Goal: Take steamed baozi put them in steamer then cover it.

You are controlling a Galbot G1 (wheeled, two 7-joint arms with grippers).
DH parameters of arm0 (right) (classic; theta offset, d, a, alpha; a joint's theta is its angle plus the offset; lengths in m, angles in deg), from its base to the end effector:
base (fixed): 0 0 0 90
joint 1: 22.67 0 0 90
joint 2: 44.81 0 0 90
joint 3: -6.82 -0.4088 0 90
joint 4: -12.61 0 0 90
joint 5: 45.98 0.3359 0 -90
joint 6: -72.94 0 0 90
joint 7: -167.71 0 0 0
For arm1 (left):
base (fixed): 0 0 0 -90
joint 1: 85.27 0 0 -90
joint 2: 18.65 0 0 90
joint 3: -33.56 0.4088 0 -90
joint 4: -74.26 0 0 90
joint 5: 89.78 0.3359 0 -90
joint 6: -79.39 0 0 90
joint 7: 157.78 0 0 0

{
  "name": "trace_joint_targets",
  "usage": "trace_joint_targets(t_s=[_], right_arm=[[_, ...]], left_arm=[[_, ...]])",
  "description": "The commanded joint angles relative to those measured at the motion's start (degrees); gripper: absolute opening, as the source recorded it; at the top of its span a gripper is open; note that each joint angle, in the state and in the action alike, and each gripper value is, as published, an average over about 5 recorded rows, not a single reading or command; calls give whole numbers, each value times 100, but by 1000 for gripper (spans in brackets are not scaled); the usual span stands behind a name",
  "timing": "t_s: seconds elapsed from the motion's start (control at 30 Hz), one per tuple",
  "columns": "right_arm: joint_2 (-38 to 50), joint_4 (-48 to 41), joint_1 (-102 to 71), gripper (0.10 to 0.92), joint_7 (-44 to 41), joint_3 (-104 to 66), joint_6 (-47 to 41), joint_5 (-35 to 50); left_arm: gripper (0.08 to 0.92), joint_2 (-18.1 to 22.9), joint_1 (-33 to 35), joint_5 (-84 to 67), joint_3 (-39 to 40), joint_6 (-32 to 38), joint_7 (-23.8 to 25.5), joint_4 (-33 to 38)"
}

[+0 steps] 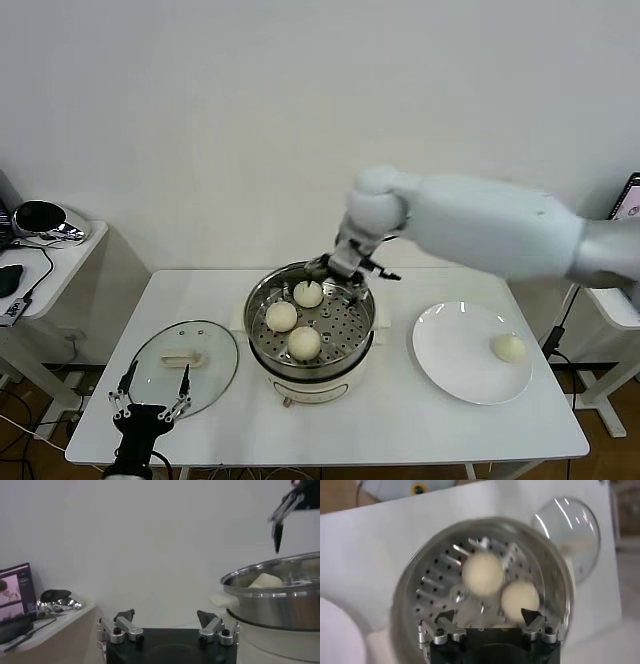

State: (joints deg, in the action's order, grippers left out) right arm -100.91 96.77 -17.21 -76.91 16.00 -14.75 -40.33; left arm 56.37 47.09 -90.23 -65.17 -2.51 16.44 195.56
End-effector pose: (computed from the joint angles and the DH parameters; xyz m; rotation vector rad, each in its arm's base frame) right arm 0.5542 0.0267 -0.0006 1.8280 -1.0111 2.0366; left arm 0.0647 0.1026 -0.3501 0.0703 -3.0913 -0.4513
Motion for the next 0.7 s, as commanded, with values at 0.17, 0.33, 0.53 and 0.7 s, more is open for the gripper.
trace_joint_targets(t_s=[0.17,0.33,0.53,0.7], right_arm=[[2907,244,-682,823,42,-655,-1805,26],[3298,-26,-1810,823,30,-1446,-1608,-637],[3390,-323,-3326,823,9,-2532,-1420,-1252],[3178,-787,-4253,823,20,-3374,-1290,-1680]], left_arm=[[823,-144,-74,5,107,-5,12,-66],[823,-153,-99,25,154,-13,20,-99],[823,-147,-69,48,147,-26,32,-92],[823,-140,-3,58,114,-24,32,-91]])
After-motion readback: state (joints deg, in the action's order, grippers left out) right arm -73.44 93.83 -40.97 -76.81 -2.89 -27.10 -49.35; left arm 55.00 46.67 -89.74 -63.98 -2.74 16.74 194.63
